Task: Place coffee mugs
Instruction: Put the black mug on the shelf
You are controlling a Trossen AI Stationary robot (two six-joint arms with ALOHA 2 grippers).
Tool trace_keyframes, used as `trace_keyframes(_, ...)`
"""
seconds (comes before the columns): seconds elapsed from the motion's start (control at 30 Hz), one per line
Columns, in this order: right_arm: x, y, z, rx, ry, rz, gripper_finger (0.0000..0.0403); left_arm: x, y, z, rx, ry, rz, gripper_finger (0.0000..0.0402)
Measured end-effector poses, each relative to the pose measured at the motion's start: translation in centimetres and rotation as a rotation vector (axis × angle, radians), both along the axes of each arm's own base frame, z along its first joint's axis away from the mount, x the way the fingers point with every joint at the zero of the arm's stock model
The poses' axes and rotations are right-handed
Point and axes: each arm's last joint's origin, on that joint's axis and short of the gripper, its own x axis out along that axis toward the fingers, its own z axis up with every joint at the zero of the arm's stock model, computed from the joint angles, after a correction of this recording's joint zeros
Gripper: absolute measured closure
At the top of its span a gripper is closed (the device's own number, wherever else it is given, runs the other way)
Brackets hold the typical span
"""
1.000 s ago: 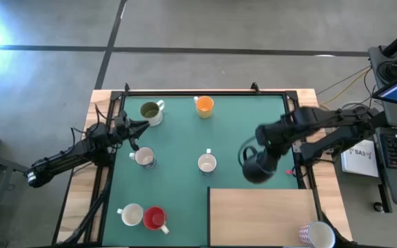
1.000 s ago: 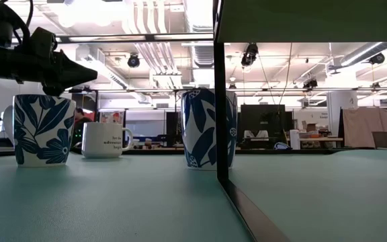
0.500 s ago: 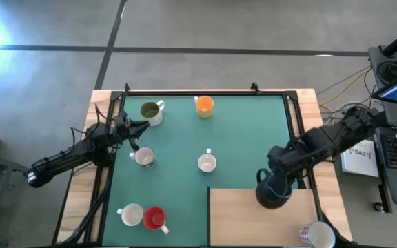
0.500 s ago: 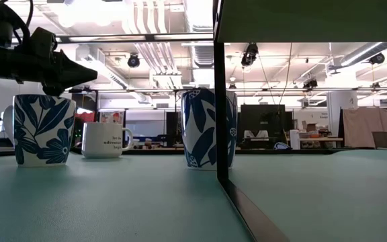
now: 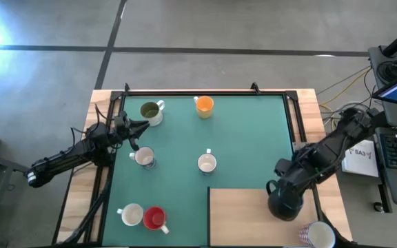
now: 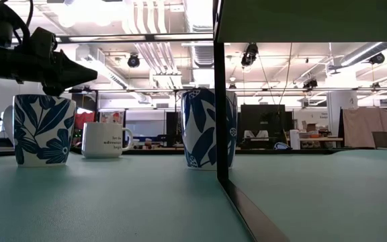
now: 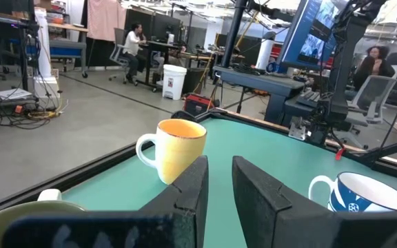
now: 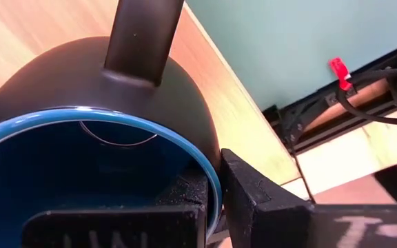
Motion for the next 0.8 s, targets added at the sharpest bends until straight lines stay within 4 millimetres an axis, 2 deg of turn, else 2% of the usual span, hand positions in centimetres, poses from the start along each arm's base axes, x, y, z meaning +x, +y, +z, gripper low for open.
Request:
trace_keyframes(0.2, -1.2, 1.2, -0.9, -0.023, 0.031, 0.058, 0.0390, 0.0, 0.0, 0.0, 0.000, 0.000, 0.000, 0.0352)
trace_keyframes(0.37, -2.2, 1.8, -0.9, -0.029, 0.045, 0.047, 0.0390, 0.0, 0.0, 0.0, 0.000, 0.000, 0.000, 0.0352)
trace_keyframes(0.53, -3.0, 1.8, -0.7, -0.023, 0.069, 0.023, 0.0390, 0.0, 0.0, 0.0, 0.000, 0.000, 0.000, 0.0352)
trace_keyframes(0.8, -3.2, 1.5, -0.3, -0.033, 0.035, -0.015, 0.0390, 0.0, 0.0, 0.0, 0.000, 0.000, 0.000, 0.0352)
